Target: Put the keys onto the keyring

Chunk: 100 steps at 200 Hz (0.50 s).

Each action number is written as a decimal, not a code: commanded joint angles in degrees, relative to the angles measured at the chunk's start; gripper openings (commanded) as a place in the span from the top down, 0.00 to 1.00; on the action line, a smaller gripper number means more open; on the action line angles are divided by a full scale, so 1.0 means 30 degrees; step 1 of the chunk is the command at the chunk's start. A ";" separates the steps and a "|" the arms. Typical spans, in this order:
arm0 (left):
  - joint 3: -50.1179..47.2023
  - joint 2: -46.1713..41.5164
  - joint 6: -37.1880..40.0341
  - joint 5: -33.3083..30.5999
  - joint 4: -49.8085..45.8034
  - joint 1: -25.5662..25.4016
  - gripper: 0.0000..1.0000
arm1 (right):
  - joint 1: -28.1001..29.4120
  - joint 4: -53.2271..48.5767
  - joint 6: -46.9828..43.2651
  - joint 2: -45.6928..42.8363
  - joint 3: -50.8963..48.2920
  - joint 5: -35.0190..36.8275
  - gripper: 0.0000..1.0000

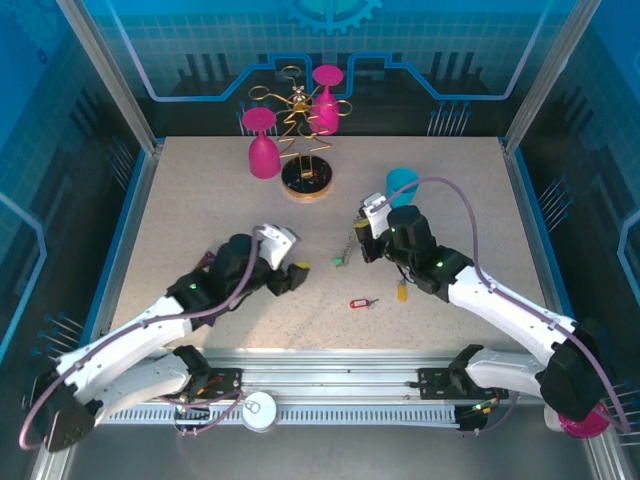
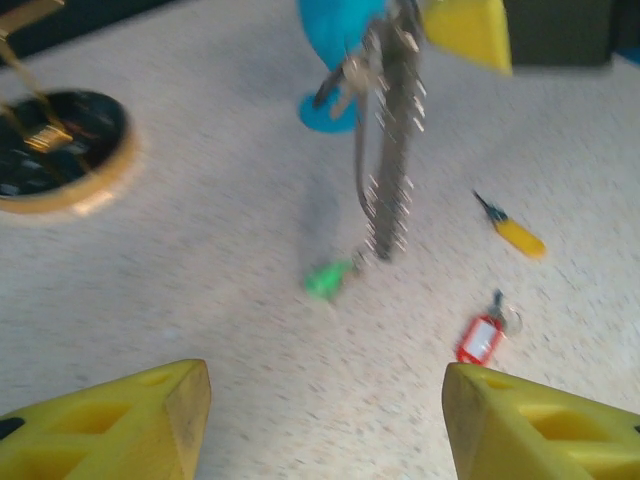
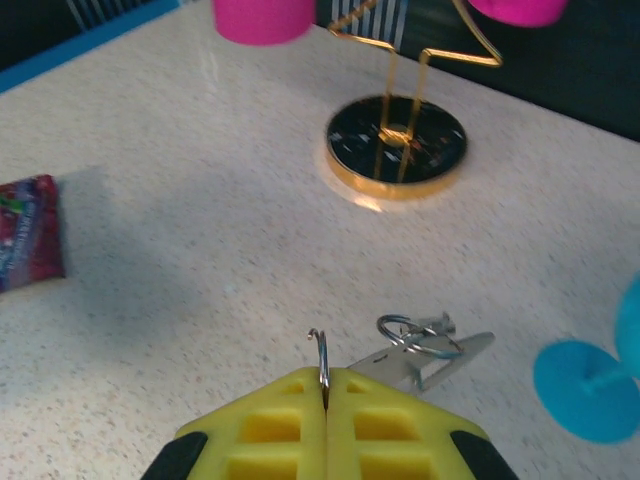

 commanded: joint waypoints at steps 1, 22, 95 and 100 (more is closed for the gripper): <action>0.0769 0.1911 -0.1909 0.0016 0.0062 -0.1732 0.38 | -0.0916 -0.3074 0.0860 -0.0642 0.1400 0.1131 1.00; 0.1326 0.4247 -0.3616 -0.0419 0.0483 -0.3535 0.40 | -0.2195 -0.4981 0.1556 -0.1008 0.1921 0.1805 1.00; 0.7141 1.2060 -1.2848 -0.3210 -0.2242 -0.7475 0.47 | -0.4694 -0.8603 0.2579 -0.3743 0.2136 0.3054 1.00; 0.7469 1.2466 -1.3464 -0.3174 -0.2531 -0.7526 0.47 | -0.4755 -0.8758 0.2581 -0.3927 0.2138 0.3144 1.00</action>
